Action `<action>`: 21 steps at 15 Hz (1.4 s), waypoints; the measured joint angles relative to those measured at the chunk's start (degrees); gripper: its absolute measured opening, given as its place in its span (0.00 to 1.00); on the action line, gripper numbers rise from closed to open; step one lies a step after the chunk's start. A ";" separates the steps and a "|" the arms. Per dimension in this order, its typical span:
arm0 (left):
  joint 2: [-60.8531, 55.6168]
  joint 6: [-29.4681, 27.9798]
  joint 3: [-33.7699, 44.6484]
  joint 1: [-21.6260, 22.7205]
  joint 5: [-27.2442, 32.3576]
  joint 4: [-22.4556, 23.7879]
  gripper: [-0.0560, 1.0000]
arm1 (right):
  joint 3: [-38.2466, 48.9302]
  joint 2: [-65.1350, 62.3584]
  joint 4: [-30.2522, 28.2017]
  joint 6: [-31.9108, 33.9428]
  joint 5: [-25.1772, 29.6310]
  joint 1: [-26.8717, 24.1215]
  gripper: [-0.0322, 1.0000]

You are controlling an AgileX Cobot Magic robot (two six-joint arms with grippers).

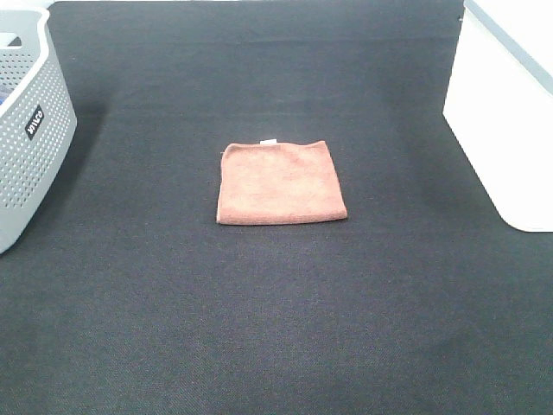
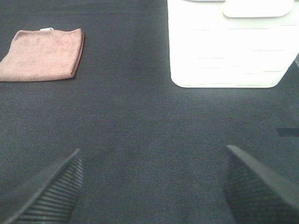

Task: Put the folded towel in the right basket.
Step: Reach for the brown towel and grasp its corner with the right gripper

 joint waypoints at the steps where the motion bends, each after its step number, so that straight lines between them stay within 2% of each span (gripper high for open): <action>1: 0.00 0.00 0.00 0.00 0.00 0.00 0.88 | 0.00 0.00 0.00 0.00 0.00 0.00 0.77; 21: 0.00 0.00 0.00 0.00 0.00 0.00 0.88 | 0.00 0.00 0.00 0.00 0.00 0.00 0.77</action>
